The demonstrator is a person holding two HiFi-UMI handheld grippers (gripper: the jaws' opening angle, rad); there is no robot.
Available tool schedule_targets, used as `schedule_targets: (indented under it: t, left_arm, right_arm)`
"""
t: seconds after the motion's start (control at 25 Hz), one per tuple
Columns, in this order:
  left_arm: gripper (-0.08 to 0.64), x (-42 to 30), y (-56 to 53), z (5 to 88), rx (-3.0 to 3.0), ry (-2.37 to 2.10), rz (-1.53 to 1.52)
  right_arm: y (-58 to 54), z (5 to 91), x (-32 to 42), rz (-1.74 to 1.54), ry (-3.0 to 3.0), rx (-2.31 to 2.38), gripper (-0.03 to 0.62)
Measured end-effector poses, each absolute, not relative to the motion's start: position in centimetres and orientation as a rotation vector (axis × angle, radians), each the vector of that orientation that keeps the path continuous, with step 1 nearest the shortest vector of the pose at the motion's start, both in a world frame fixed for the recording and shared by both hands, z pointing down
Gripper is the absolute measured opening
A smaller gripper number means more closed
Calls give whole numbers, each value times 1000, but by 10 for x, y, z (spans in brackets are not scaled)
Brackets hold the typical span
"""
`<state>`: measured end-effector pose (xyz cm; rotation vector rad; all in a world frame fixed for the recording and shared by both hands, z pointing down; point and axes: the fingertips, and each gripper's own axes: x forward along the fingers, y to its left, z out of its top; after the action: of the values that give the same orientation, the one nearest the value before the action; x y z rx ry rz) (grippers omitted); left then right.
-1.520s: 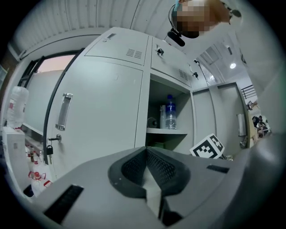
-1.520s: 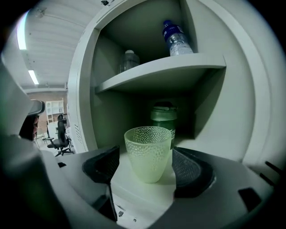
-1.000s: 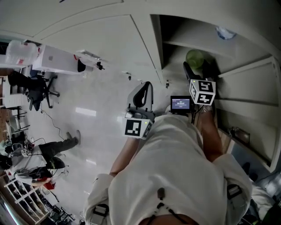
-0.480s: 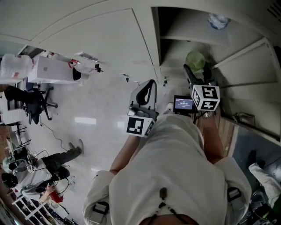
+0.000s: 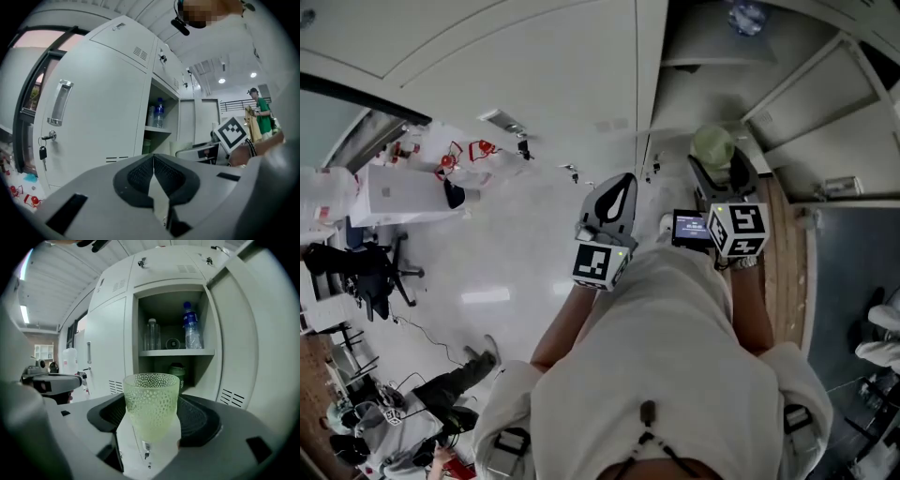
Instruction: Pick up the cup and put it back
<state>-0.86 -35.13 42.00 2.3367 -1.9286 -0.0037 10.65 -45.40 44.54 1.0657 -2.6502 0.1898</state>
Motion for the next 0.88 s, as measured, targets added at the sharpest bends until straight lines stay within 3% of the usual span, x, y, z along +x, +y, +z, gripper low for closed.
schedule_targets:
  t: [0.48, 0.88]
  left_arm:
    - [9, -18, -273, 417, 2611, -1569, 4]
    - [9, -22, -232, 420, 2612, -1516, -28]
  right_arm:
    - [-319, 422, 92, 205, -2596, 1289, 335]
    - [-233, 416, 94, 224, -2578, 1389, 334]
